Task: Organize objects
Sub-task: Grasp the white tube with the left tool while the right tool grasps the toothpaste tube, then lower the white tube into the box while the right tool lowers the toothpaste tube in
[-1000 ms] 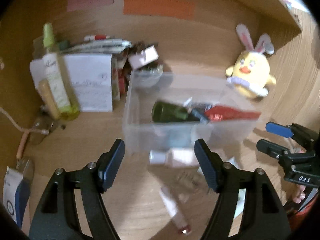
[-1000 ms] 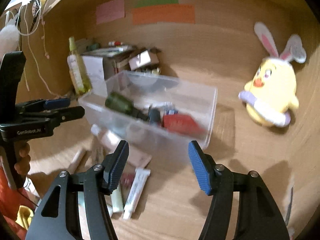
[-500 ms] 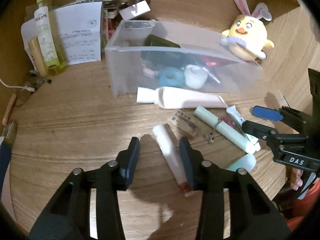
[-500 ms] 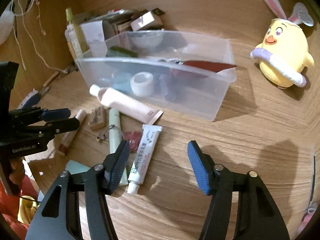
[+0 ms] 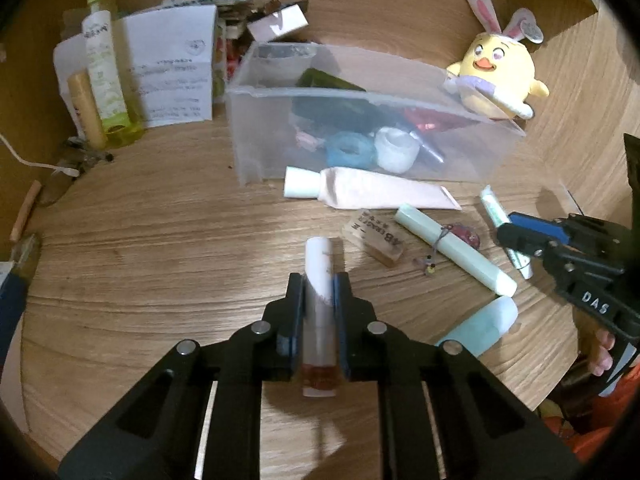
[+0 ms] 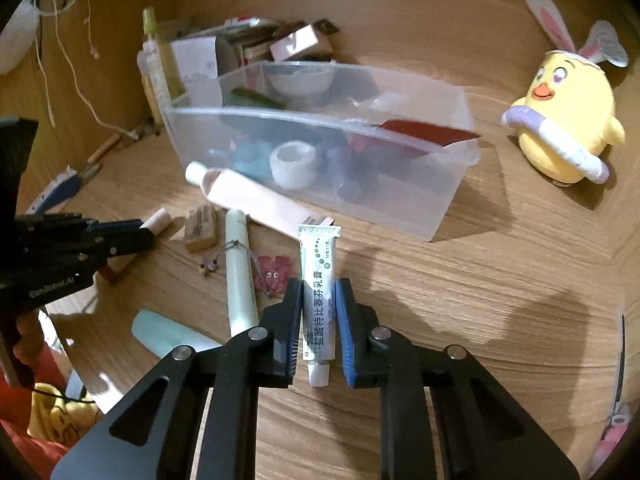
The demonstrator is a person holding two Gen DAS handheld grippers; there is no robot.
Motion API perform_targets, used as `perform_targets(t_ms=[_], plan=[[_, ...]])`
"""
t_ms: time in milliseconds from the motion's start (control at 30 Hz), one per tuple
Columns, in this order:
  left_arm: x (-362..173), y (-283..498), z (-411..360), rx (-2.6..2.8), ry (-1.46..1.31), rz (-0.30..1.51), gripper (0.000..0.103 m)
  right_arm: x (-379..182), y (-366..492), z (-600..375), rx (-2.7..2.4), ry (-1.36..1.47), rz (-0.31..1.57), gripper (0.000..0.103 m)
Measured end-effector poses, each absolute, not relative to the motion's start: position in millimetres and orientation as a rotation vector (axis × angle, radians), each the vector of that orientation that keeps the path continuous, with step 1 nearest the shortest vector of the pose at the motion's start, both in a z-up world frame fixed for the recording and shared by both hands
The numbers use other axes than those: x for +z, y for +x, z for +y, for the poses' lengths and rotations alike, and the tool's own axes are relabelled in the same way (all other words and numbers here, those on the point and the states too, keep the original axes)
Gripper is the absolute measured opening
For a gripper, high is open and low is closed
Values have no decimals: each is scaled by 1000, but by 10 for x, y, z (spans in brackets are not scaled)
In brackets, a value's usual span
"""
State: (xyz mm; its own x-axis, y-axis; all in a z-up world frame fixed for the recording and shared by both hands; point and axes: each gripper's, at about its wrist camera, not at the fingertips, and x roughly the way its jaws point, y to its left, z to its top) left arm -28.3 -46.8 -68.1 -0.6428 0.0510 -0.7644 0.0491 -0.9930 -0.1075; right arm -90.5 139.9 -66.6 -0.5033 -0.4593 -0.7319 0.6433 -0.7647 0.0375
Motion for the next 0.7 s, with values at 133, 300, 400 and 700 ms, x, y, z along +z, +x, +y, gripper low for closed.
perform_targets(t_ms=[133,300,400,700], plan=[[-541,-253,-503,2873,-1270,-202,14,-517,-890,1470,-2280,961,277,15],[-296,-274,-551,2908,-1159,-238,14,-280,-865,1513,-2311,878,244,15],[-186,-323,-554,2922,-1108,-256,14,-136,-880,1496,-2325,825,229,15],[156,-606,-613,2954,-972,-303,14,155,-1065,1332,-2345,717,207,15]])
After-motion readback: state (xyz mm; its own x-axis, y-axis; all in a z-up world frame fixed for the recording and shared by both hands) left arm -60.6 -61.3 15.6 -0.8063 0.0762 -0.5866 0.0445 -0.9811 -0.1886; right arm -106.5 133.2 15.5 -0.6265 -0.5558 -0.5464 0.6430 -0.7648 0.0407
